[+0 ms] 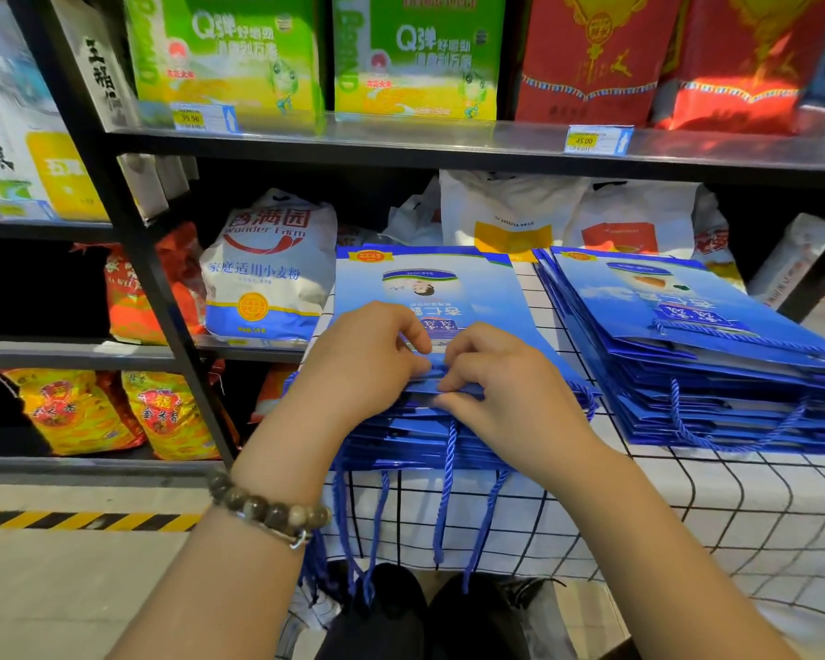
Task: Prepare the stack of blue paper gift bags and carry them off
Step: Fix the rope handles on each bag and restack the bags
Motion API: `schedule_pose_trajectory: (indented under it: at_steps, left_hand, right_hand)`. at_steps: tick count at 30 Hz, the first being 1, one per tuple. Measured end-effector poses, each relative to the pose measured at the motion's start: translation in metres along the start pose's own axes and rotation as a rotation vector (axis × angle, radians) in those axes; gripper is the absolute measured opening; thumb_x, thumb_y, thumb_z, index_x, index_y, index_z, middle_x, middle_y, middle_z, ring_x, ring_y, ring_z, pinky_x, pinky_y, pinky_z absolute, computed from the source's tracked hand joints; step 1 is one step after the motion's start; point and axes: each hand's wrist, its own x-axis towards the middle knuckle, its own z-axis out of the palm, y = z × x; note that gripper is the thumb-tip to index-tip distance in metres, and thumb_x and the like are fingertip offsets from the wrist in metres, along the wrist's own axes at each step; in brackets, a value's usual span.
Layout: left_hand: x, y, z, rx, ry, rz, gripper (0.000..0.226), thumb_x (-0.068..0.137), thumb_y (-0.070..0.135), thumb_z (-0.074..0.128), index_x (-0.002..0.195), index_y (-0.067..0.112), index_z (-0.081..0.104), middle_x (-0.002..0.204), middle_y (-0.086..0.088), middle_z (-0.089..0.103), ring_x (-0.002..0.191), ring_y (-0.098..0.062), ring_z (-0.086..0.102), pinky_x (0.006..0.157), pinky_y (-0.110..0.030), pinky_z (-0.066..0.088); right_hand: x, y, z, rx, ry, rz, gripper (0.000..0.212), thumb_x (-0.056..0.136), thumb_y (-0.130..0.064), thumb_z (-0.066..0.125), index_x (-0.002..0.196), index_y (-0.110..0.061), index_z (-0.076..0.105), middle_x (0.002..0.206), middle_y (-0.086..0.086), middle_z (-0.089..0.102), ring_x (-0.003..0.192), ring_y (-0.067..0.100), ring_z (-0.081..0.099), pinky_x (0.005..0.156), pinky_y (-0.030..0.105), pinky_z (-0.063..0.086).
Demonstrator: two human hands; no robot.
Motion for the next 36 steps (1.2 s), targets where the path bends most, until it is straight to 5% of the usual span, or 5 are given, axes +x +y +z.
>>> schedule_pose_trajectory:
  at_steps: [5,10,17,23,36]
  left_hand:
    - [0.005,-0.005,-0.001,-0.054,0.297,-0.025,0.016,0.086,0.016,0.062,0.079,0.028,0.053,0.067,0.011,0.051,0.076,-0.02,0.052,0.071,-0.033,0.044]
    - [0.002,-0.015,0.002,0.039,0.186,-0.089,0.015,0.089,0.019,0.057,0.098,0.029,0.052,0.079,0.004,0.056,0.086,-0.025,0.056,0.073,-0.035,0.044]
    - [-0.006,-0.027,-0.033,-0.057,0.158,-0.109,0.015,0.089,0.013,0.055,0.089,0.027,0.062,0.079,-0.002,0.063,0.072,-0.02,0.057,0.062,-0.03,0.043]
    - [0.004,-0.041,-0.033,0.374,0.194,-0.233,0.032,0.091,0.037,0.051,0.08,0.01,0.065,0.078,-0.011,0.062,0.075,-0.032,0.057,0.061,-0.032,0.042]
    - [0.011,-0.041,-0.043,0.053,0.228,-0.282,0.05,0.086,0.039,0.06,0.051,0.009,0.041,0.054,-0.015,0.042,0.052,-0.026,0.038,0.051,-0.032,0.025]
  right_hand:
    - [-0.001,0.001,0.003,-0.024,0.002,-0.044,0.009,0.068,-0.02,0.068,0.066,-0.011,0.067,0.09,0.004,0.063,0.076,0.028,0.062,0.065,0.029,0.04]
    - [-0.002,-0.001,0.0,-0.039,-0.057,-0.054,0.021,0.074,-0.032,0.061,0.072,-0.014,0.071,0.089,-0.001,0.063,0.078,0.022,0.06,0.073,0.028,0.039]
    - [-0.001,0.042,-0.037,-0.073,-0.014,0.46,0.026,0.091,-0.024,0.056,0.113,-0.011,0.063,0.115,0.007,0.061,0.105,0.023,0.056,0.091,0.032,0.041]
    - [0.007,0.038,-0.03,-0.155,-0.209,0.714,0.047,0.087,-0.05,0.053,0.099,-0.004,0.06,0.086,0.011,0.059,0.085,0.031,0.058,0.072,0.038,0.048]
    - [0.018,0.034,-0.048,-0.06,0.062,0.526,0.048,0.087,-0.038,0.058,0.123,-0.007,0.052,0.123,0.011,0.058,0.11,0.03,0.052,0.081,0.037,0.043]
